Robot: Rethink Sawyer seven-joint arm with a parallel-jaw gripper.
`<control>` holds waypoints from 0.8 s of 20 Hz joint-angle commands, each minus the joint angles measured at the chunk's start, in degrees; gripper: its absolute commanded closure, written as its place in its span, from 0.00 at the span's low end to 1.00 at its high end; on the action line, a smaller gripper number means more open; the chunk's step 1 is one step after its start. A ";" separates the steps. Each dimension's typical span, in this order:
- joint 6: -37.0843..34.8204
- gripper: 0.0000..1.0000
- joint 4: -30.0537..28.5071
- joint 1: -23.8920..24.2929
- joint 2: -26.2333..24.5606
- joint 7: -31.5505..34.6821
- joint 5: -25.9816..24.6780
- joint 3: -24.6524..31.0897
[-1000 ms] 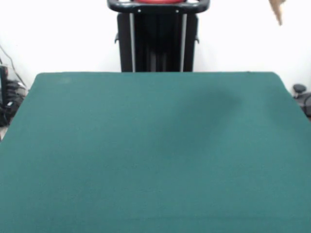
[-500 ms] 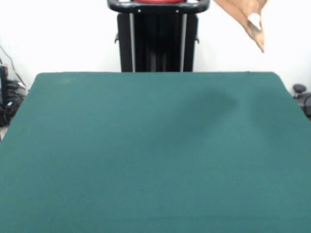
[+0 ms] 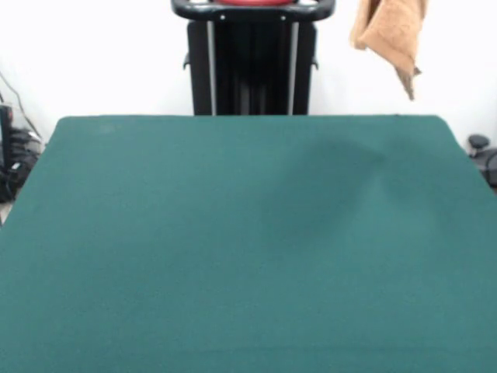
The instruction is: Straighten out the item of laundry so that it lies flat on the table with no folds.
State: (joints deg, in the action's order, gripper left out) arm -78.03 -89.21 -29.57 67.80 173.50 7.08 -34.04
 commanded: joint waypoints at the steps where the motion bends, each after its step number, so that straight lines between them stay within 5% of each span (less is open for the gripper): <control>1: 4.39 1.00 -9.84 -0.56 -5.02 9.04 -1.76 2.49; 16: 10.07 1.00 -10.46 3.65 -8.34 3.05 -0.70 5.16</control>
State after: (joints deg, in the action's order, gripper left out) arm -73.89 -90.52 -27.78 64.05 173.50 6.37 -34.01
